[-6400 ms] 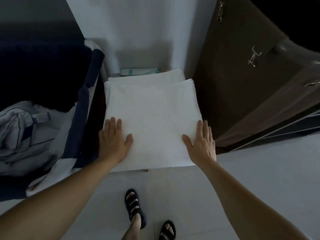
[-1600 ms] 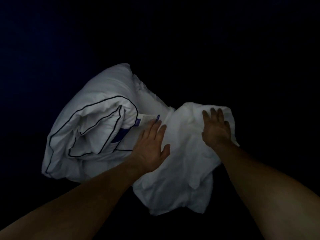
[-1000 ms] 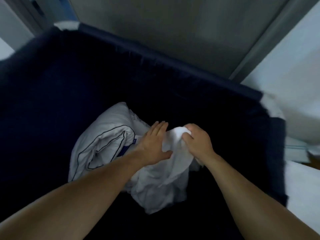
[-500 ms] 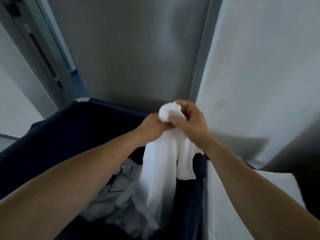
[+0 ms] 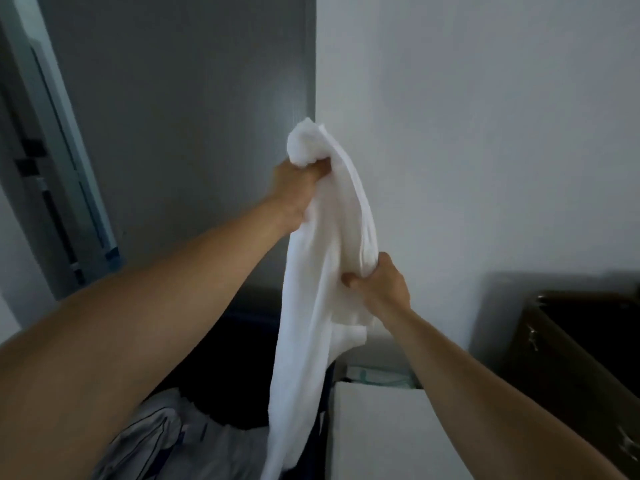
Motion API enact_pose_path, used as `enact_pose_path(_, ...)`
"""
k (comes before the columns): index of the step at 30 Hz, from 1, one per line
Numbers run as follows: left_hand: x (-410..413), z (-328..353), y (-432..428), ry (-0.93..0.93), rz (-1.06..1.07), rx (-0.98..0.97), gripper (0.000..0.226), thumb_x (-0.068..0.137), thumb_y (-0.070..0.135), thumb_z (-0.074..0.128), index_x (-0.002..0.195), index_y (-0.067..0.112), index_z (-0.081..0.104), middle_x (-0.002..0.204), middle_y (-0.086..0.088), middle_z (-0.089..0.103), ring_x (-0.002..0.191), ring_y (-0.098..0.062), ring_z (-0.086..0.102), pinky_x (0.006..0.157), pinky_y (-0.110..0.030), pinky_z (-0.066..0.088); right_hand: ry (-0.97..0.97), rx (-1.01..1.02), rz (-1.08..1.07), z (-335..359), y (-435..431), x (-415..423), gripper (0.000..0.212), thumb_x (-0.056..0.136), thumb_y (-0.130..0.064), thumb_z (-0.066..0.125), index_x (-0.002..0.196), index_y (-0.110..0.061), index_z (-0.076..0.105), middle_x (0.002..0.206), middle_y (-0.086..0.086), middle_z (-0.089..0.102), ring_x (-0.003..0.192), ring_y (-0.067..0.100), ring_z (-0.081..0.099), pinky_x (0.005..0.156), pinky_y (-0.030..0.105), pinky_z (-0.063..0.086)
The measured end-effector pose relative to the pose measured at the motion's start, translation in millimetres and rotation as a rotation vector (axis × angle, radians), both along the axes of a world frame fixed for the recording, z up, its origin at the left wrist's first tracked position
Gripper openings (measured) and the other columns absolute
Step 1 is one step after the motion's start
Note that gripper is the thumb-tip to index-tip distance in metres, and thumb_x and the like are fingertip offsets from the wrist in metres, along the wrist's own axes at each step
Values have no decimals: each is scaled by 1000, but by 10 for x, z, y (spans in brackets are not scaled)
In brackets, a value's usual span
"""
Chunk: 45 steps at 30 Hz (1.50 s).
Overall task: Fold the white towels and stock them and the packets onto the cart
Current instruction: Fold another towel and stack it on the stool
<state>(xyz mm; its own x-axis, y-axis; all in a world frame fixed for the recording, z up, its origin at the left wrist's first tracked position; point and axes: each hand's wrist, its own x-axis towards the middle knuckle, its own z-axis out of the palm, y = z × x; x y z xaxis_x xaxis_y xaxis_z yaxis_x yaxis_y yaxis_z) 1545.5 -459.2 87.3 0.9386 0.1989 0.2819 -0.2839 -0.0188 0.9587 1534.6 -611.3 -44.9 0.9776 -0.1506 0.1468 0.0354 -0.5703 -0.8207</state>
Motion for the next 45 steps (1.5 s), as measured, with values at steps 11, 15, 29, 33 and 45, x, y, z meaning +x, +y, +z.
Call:
enact_pose_path(11, 179, 943, -879, -76, -223, -390, 31, 78, 32, 81, 102, 16, 71, 95, -1, 76, 90, -20, 71, 86, -42, 58, -348, 318, -245, 1096, -782, -228, 16, 74, -20, 68, 89, -21, 63, 85, 3, 67, 84, 30, 66, 76, 48, 58)
enact_pose_path(15, 184, 1113, -992, -115, -261, -408, 30, 79, 32, 81, 101, 15, 71, 91, -1, 75, 84, -19, 71, 85, -42, 59, -395, 341, -275, 1339, -891, -293, 13, 78, -16, 68, 88, -21, 63, 80, 3, 65, 71, 26, 63, 63, 44, 57)
enact_pose_path(29, 128, -1228, -1080, 349, -405, 355, 47, 80, 30, 81, 116, 6, 64, 105, -7, 70, 88, -24, 69, 82, -38, 58, 181, 116, -285, 99, -1624, -353, 34, 72, -8, 77, 103, 2, 68, 100, 18, 71, 89, 35, 68, 82, 46, 60)
enact_pose_path(33, -66, -1898, -1094, 550, -508, 751, 57, 81, 34, 79, 127, 7, 58, 114, -4, 66, 102, -21, 65, 95, -37, 54, 314, -17, -208, -267, -1837, -332, 31, 71, -11, 79, 97, 2, 70, 97, 20, 70, 87, 34, 69, 66, 34, 57)
enact_pose_path(45, -572, -1690, -1927, -311, -170, 1012, 72, 75, 55, 73, 133, 21, 49, 123, 8, 55, 109, -13, 52, 96, -33, 47, 319, 140, -80, -249, -2175, -160, 19, 76, -12, 74, 85, 2, 65, 77, 16, 65, 62, 28, 61, 49, 26, 44)
